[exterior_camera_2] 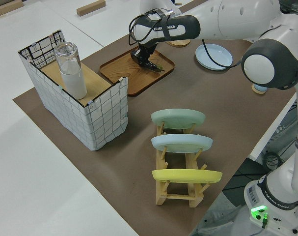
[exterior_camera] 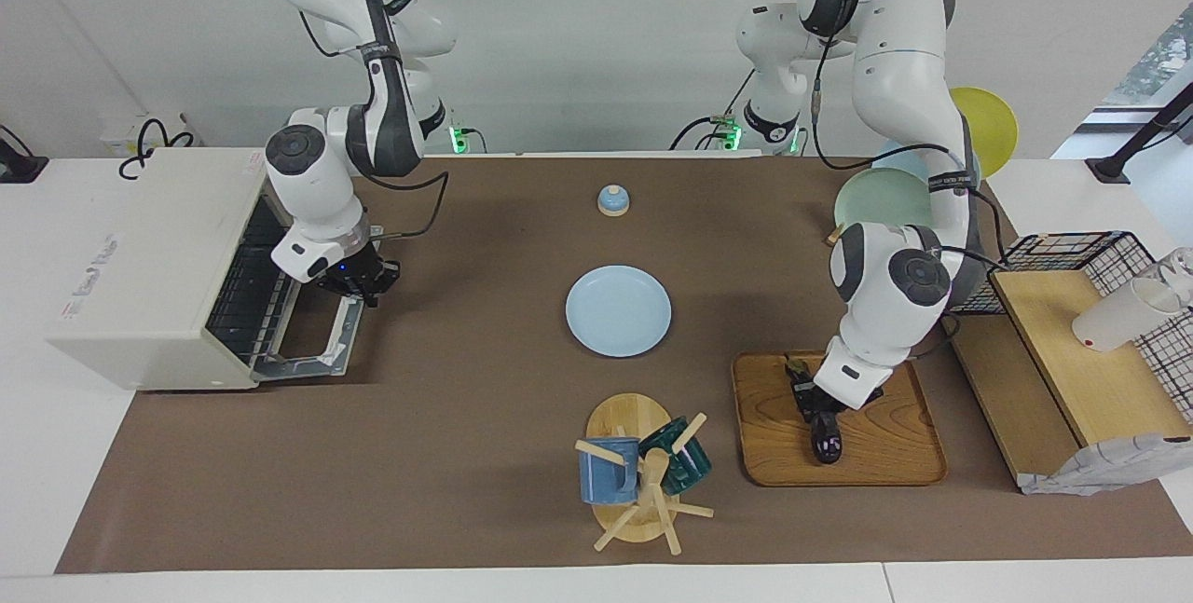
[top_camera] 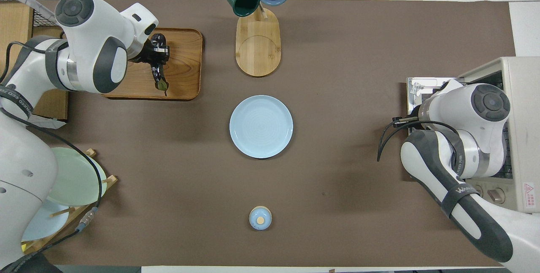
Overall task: Put eggplant into oven
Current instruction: 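Lift the eggplant with the left gripper while the right gripper reaches the oven, then lay the eggplant on the plate while the right gripper opens the door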
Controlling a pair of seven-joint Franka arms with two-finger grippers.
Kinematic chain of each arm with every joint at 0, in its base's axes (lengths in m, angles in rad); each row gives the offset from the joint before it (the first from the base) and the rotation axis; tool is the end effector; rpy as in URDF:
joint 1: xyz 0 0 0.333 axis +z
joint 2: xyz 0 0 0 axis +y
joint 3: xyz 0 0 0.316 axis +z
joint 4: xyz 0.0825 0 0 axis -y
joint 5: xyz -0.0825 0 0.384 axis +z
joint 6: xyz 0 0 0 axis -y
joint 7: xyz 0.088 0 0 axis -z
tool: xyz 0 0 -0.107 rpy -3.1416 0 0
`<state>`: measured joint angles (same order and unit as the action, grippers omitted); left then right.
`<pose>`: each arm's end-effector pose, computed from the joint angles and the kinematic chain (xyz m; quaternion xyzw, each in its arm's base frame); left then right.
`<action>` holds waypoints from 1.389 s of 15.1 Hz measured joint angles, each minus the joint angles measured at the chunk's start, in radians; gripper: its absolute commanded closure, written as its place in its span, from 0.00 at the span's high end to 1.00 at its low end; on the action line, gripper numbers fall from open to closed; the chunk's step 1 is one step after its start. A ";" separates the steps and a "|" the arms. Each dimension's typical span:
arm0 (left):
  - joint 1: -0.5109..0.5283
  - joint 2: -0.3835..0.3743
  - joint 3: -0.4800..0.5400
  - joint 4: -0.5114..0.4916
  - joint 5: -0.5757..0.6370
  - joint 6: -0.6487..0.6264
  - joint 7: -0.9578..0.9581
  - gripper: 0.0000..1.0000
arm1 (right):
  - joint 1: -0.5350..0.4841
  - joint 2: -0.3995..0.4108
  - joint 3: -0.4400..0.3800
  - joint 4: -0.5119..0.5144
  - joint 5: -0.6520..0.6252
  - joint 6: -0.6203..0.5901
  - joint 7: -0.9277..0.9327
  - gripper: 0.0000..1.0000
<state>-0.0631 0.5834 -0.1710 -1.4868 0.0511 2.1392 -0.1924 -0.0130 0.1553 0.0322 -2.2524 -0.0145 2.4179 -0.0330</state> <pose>0.7002 -0.1432 0.3437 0.9988 -0.0180 0.0327 0.0320 0.5378 0.0102 0.2965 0.9995 0.0313 0.0051 0.0024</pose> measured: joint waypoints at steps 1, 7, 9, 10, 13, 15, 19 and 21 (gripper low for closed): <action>0.000 -0.032 0.000 0.003 -0.020 -0.048 -0.001 0.00 | 0.004 0.001 -0.003 0.000 0.000 0.003 0.015 0.00; -0.050 -0.245 -0.007 -0.014 -0.082 -0.304 -0.150 0.00 | 0.010 0.016 0.000 0.037 -0.001 -0.041 0.040 0.00; -0.117 -0.276 -0.010 -0.032 -0.087 -0.323 -0.242 0.00 | 0.025 0.024 0.018 0.104 -0.001 -0.134 0.092 0.00; -0.158 -0.283 -0.011 -0.047 -0.088 -0.324 -0.289 0.00 | 0.045 0.024 0.024 0.139 -0.001 -0.180 0.123 0.00; -0.272 -0.296 -0.013 -0.115 -0.088 -0.261 -0.400 0.00 | 0.099 0.024 0.028 0.213 -0.001 -0.263 0.186 0.10; -0.337 -0.309 -0.013 -0.203 -0.088 -0.142 -0.459 0.00 | 0.114 0.024 0.029 0.234 -0.001 -0.282 0.239 0.36; -0.429 -0.294 -0.011 -0.339 -0.088 0.036 -0.511 0.00 | 0.118 0.024 0.029 0.250 -0.001 -0.294 0.260 0.44; -0.451 -0.253 -0.010 -0.360 -0.088 0.100 -0.523 0.00 | 0.123 0.024 0.029 0.251 -0.001 -0.294 0.260 0.60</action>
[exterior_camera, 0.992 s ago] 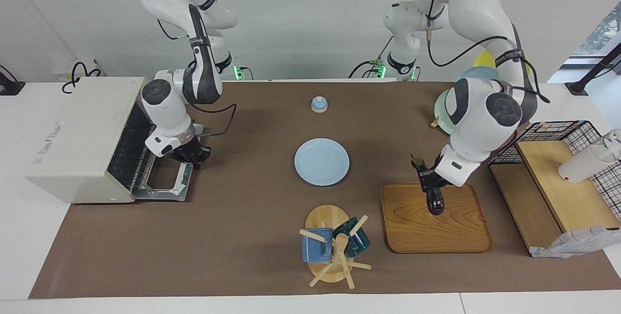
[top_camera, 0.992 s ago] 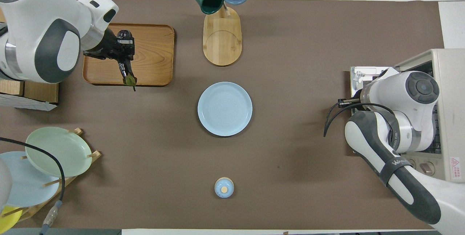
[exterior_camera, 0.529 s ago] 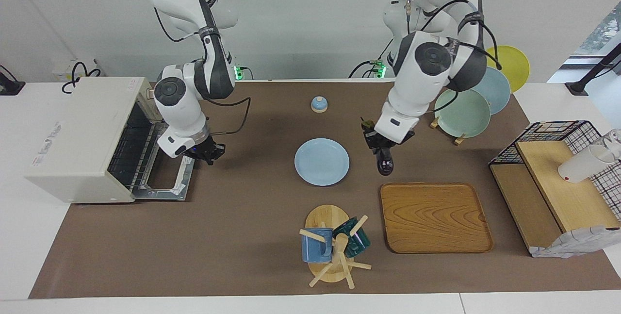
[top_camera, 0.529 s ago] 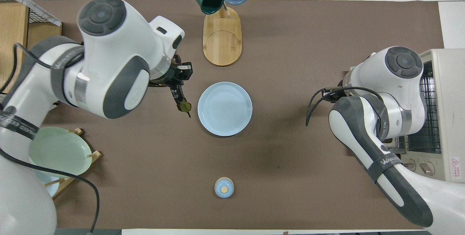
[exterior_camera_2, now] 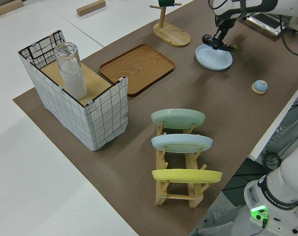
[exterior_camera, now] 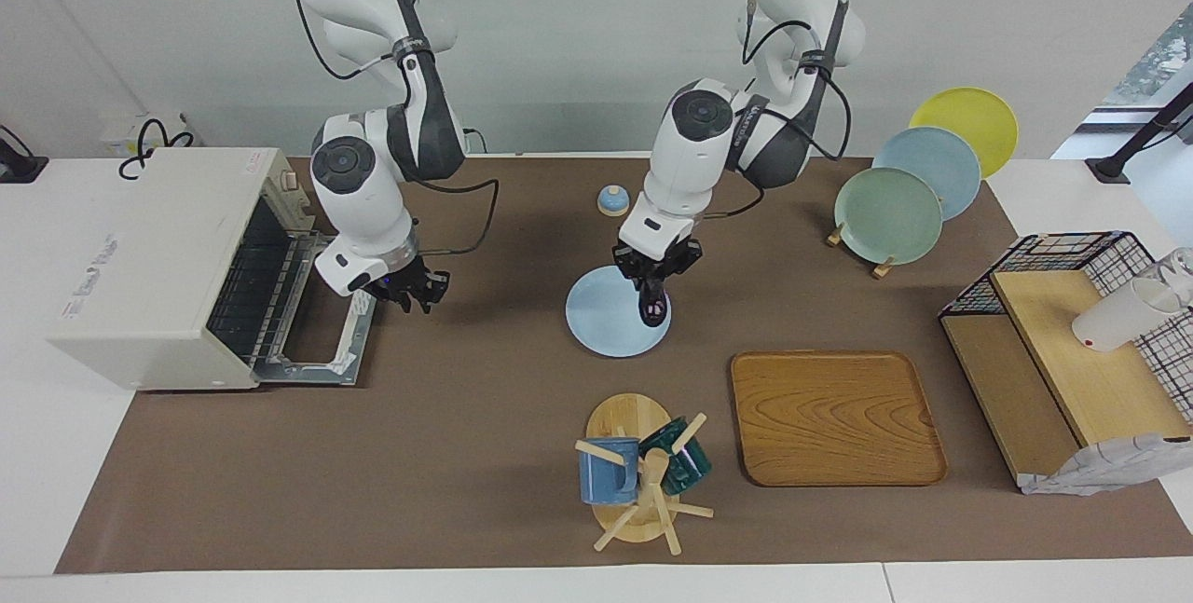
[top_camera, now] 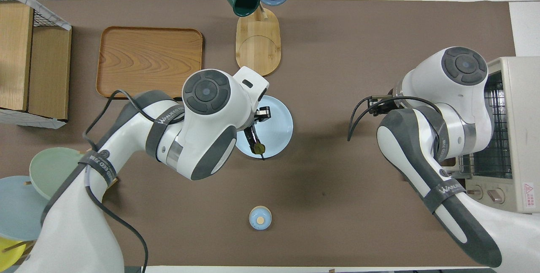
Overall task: Put eggplant into oven
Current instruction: 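Lay the eggplant on the plate while the right gripper opens the door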
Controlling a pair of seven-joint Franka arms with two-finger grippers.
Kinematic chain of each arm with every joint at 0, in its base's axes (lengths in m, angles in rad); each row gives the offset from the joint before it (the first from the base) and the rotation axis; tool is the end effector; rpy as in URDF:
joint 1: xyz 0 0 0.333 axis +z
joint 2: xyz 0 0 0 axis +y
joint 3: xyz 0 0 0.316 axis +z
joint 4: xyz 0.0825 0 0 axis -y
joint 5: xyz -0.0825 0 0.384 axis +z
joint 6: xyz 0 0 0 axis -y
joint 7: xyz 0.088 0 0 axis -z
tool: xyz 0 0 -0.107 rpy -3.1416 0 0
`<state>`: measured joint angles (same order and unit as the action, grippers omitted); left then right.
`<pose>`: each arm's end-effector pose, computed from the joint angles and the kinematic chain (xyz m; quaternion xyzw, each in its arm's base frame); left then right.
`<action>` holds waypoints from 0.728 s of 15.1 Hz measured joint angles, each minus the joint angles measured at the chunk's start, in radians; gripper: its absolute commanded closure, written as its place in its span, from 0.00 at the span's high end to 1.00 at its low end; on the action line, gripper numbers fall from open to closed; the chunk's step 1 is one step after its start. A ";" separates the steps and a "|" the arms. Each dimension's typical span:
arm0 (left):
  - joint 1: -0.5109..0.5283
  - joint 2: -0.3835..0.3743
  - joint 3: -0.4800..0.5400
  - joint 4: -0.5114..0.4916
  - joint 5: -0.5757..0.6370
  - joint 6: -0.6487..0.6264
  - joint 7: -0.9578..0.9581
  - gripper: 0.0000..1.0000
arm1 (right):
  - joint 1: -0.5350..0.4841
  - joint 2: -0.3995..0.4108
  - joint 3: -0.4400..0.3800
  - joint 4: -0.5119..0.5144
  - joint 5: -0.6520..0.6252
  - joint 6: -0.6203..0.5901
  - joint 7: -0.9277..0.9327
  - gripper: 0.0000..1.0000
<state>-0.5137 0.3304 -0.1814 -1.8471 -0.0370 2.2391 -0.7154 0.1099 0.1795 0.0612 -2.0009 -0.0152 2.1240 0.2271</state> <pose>0.4936 -0.4033 0.3559 0.9981 0.0269 -0.0032 0.0550 0.5733 0.0974 0.3654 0.9993 -0.0242 -0.0273 0.0064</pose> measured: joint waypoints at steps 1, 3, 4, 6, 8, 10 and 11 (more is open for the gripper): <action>-0.005 0.024 0.001 -0.001 0.000 0.024 -0.002 0.00 | 0.002 0.000 0.000 0.000 0.000 0.000 0.000 0.66; -0.005 0.056 0.004 -0.001 0.000 0.050 -0.002 0.00 | 0.002 0.000 0.000 -0.001 0.000 0.000 0.000 0.69; -0.005 0.061 0.005 -0.001 0.000 0.053 -0.002 0.00 | 0.002 0.000 0.000 -0.004 0.000 0.000 0.000 0.69; -0.005 0.062 0.006 0.000 0.000 0.054 -0.002 0.00 | 0.003 0.000 0.001 -0.007 0.000 0.000 -0.009 0.75; -0.005 0.062 0.006 0.002 0.000 0.054 -0.002 0.99 | 0.003 0.000 0.002 -0.007 0.000 0.000 -0.024 0.90; -0.005 0.061 0.006 0.003 0.000 0.054 -0.001 1.00 | 0.004 0.000 0.002 -0.007 0.000 0.000 -0.027 0.90; -0.004 0.061 0.008 0.005 0.000 0.054 -0.001 1.00 | 0.007 0.000 0.003 -0.007 0.000 0.000 -0.028 0.90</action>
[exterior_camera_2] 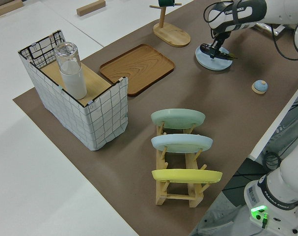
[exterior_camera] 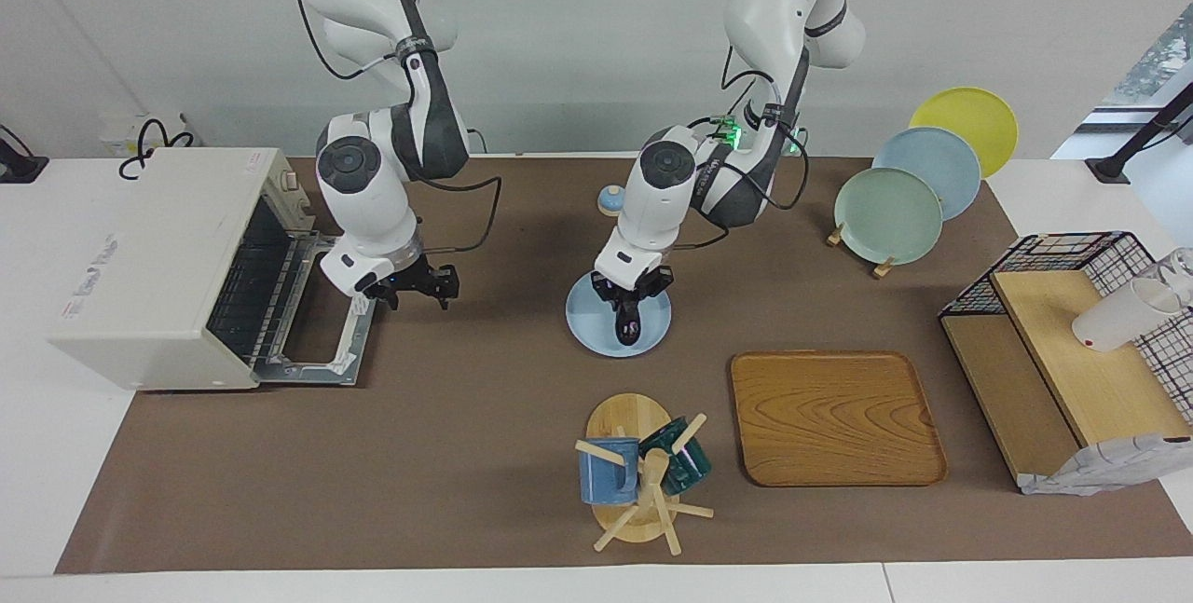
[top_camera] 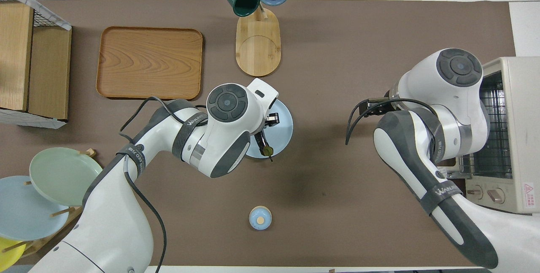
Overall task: Put eggplant into oven
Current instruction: 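Lay the eggplant on the plate while the right gripper opens the door, then withdraw the left gripper while the right gripper reaches the blue plate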
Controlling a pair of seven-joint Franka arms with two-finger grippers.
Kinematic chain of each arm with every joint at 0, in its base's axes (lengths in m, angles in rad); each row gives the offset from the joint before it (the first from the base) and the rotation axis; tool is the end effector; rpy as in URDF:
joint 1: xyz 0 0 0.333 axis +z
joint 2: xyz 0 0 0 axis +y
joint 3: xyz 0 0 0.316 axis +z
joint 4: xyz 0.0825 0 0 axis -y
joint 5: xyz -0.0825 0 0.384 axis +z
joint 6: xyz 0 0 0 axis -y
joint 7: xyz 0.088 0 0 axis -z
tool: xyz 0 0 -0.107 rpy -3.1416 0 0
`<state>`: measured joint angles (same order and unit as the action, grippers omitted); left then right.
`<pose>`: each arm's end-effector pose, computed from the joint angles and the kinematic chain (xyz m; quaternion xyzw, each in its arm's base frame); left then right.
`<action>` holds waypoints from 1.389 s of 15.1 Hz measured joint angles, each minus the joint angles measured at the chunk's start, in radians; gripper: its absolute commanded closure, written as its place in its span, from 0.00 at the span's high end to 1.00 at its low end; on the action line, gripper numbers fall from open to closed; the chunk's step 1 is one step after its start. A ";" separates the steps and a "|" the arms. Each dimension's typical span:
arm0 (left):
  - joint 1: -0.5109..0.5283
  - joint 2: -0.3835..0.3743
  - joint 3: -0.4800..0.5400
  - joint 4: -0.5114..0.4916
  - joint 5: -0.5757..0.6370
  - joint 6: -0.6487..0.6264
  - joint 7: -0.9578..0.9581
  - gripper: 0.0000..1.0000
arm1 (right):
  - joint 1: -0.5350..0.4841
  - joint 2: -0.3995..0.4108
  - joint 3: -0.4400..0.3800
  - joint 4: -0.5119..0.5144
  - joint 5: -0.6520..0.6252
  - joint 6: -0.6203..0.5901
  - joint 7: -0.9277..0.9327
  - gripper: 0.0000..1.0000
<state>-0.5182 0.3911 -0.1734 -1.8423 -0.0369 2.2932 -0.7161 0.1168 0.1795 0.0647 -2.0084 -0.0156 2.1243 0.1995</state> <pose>0.5008 -0.4057 0.3245 0.9979 0.0315 -0.0056 0.0567 0.5703 0.1030 0.3621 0.9995 -0.0050 -0.0309 0.0067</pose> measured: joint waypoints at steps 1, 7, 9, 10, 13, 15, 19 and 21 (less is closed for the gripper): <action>0.002 -0.003 0.004 0.004 0.000 -0.003 0.002 1.00 | 0.003 0.000 0.001 0.000 0.000 0.000 0.000 0.90; 0.157 -0.101 0.018 0.127 0.000 -0.258 0.113 1.00 | 0.063 0.000 0.011 0.021 0.003 0.001 0.005 1.00; 0.224 -0.132 0.020 0.177 0.000 -0.349 0.164 1.00 | 0.104 0.000 0.013 0.044 0.011 0.001 0.042 1.00; 0.254 -0.143 0.021 0.199 0.000 -0.387 0.197 1.00 | 0.135 0.002 0.014 0.067 0.013 -0.002 0.079 1.00; 0.345 -0.168 0.024 0.234 0.000 -0.462 0.303 1.00 | 0.264 0.046 0.017 0.188 0.014 -0.053 0.275 1.00; 0.403 -0.193 0.026 0.238 0.000 -0.512 0.404 1.00 | 0.372 0.112 0.018 0.277 0.014 -0.061 0.388 1.00; 0.462 -0.263 0.026 0.226 0.000 -0.587 0.506 1.00 | 0.534 0.246 0.018 0.388 -0.027 -0.043 0.561 1.00; 0.463 -0.312 0.025 0.180 0.000 -0.600 0.517 1.00 | 0.585 0.291 0.018 0.398 -0.044 0.048 0.614 0.97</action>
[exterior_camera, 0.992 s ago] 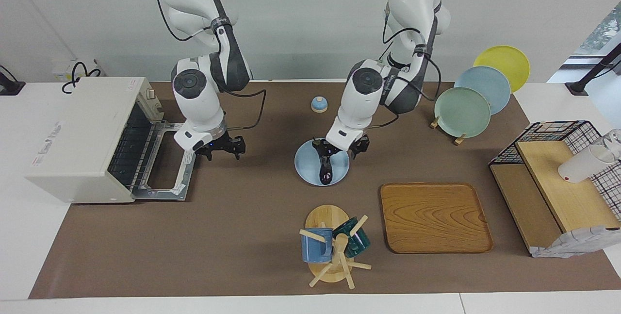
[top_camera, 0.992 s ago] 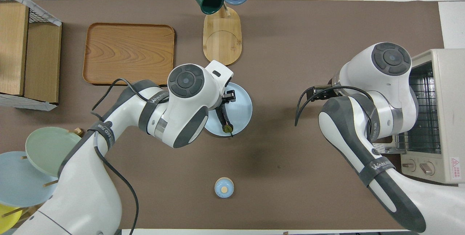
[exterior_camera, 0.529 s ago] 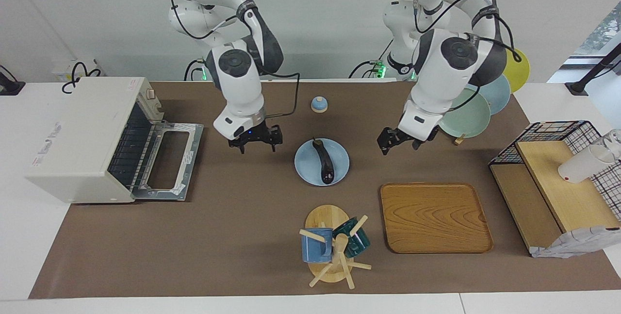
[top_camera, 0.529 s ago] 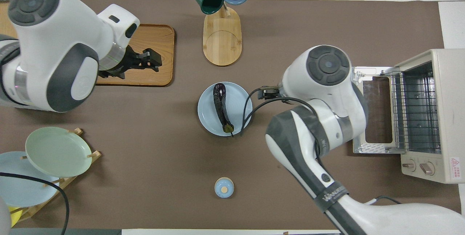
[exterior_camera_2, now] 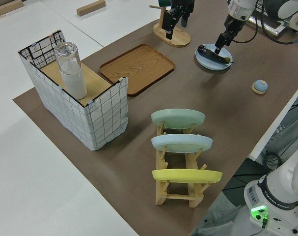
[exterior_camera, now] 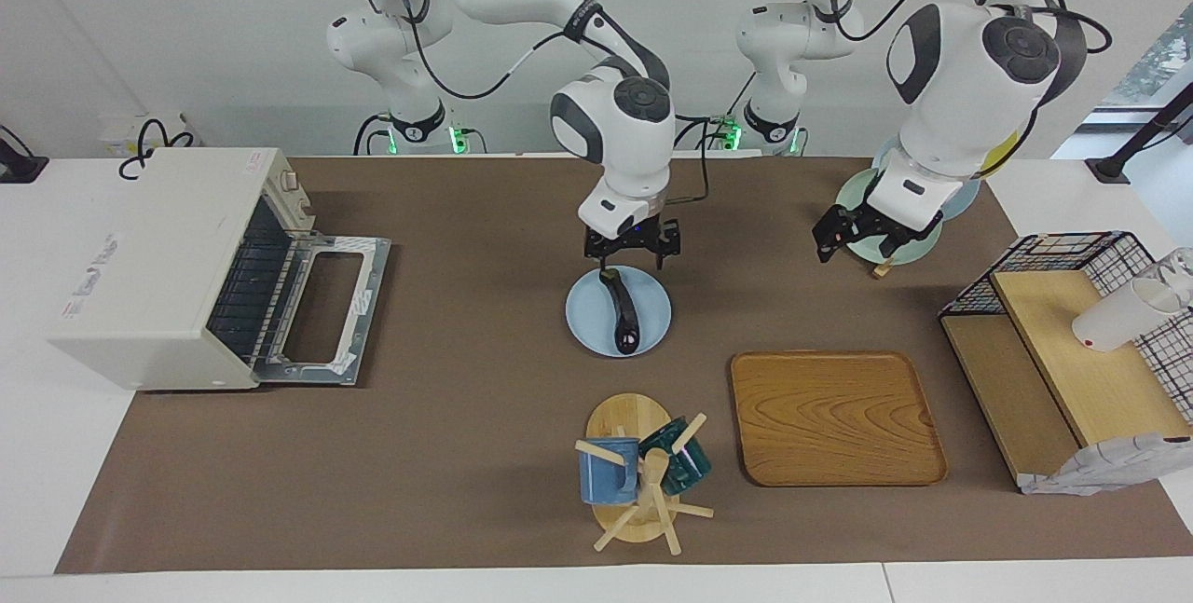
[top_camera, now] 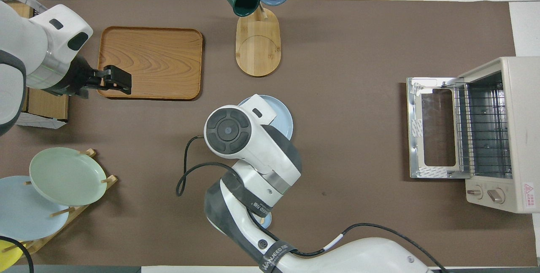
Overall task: Put eggplant into oven
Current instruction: 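Withdraw the left gripper while the right gripper reaches the blue plate, then lift the blue plate with the right gripper and carry it toward the oven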
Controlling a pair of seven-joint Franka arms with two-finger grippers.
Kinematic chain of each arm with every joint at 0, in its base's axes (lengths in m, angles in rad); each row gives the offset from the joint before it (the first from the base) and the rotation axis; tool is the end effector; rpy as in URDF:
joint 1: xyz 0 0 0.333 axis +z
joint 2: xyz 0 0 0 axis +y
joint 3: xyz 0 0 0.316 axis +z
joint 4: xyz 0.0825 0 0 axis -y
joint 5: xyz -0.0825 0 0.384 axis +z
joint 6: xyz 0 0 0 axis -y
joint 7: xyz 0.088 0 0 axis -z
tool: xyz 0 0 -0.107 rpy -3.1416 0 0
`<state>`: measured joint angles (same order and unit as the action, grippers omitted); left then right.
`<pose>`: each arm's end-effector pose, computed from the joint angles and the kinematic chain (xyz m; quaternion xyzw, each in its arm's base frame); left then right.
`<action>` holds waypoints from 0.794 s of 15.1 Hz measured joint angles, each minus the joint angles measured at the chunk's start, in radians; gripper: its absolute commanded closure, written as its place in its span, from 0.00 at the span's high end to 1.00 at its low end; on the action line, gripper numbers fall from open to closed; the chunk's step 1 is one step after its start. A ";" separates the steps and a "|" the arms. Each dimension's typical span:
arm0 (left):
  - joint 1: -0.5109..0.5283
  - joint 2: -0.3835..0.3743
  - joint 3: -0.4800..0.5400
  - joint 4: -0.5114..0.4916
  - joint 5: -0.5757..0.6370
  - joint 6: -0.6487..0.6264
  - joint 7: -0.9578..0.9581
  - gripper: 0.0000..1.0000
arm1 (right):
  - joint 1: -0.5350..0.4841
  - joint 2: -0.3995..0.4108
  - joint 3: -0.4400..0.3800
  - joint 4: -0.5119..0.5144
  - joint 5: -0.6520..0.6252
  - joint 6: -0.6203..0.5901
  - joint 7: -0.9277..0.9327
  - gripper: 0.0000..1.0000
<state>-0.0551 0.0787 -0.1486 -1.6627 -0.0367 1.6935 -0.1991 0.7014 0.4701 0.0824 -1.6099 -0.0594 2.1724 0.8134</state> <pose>0.5699 -0.1185 0.5471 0.9994 0.0005 -0.0278 0.0188 0.4952 0.4801 0.3647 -0.9989 0.0045 -0.0378 0.0290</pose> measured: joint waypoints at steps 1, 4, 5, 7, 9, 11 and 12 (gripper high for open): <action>0.000 -0.026 -0.002 -0.031 0.000 -0.001 0.001 1.00 | 0.018 0.016 0.000 -0.001 -0.005 0.042 0.014 0.95; -0.001 -0.087 -0.004 -0.092 0.000 -0.002 0.003 1.00 | 0.037 0.041 0.000 -0.017 -0.028 0.109 0.021 0.85; -0.002 -0.099 -0.005 -0.097 0.000 -0.002 0.004 1.00 | 0.041 0.042 0.000 -0.042 -0.049 0.137 0.021 0.80; -0.003 -0.110 -0.007 -0.086 0.000 -0.001 0.005 1.00 | 0.043 0.042 0.000 -0.108 -0.086 0.199 0.021 0.74; -0.003 -0.114 -0.003 -0.058 0.011 -0.015 0.012 1.00 | 0.043 0.041 0.000 -0.153 -0.096 0.245 0.020 0.74; -0.003 -0.114 0.009 -0.026 0.016 -0.087 0.041 1.00 | 0.041 0.037 -0.002 -0.167 -0.100 0.269 0.018 0.36; -0.002 -0.114 0.018 -0.019 0.017 -0.115 0.062 1.00 | 0.038 0.034 -0.004 -0.171 -0.100 0.281 0.015 0.07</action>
<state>-0.0574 -0.0351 -0.1304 -1.6820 -0.0199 1.5782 -0.1374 0.7395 0.5040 0.0787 -1.7811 -0.1599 2.4539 0.8284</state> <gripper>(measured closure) 0.000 0.322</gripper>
